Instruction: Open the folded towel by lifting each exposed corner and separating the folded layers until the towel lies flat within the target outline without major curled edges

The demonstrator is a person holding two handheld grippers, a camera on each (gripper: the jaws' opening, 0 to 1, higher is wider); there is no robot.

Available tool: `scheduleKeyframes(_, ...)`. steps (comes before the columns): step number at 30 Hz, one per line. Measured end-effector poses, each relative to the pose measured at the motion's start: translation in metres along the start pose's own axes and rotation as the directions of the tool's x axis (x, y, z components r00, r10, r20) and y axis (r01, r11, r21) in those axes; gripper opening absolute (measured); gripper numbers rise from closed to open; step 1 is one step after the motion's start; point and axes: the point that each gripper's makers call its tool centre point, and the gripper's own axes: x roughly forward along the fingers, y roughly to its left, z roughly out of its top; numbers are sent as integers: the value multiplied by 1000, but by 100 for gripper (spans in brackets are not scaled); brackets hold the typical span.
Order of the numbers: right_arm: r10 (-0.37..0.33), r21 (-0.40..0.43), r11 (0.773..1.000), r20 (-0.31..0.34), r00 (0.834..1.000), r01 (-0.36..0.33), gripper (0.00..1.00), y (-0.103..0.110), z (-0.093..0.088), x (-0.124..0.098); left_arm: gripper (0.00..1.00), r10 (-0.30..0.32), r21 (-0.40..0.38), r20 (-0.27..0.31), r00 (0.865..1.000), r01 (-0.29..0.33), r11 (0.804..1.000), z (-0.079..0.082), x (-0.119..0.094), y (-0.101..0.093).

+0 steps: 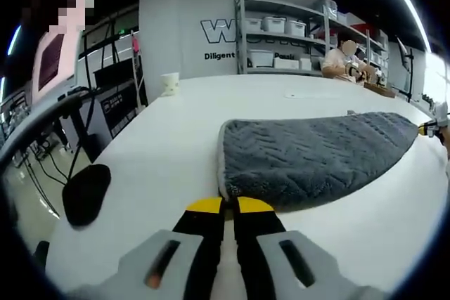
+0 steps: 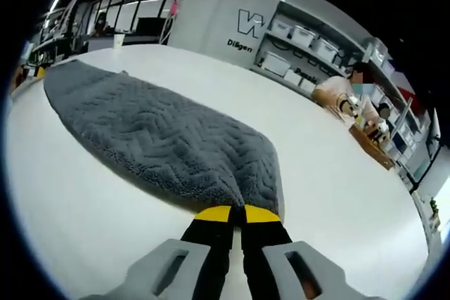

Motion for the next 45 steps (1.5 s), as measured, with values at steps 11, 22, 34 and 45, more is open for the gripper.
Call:
scheduleKeyframes(11,-21,17,1000,-15,1000,21,6,-6,-2,-1,6,4,-4,-7,1000,-4,1000,-2,-1,0)
scheduleKeyframes(22,-96,124,987,-17,995,97,33,-31,-6,-24,28,12,-7,15,1000,-12,1000,10,-25,2)
scheduleKeyframes(34,-56,188,981,35,998,49,74,-26,9,-28,87,-180,15,93,979,179,984,41,-30,-59)
scheduleKeyframes(45,19,176,984,40,999,-26,97,-6,15,-18,99,-244,12,126,962,244,970,51,-15,-87)
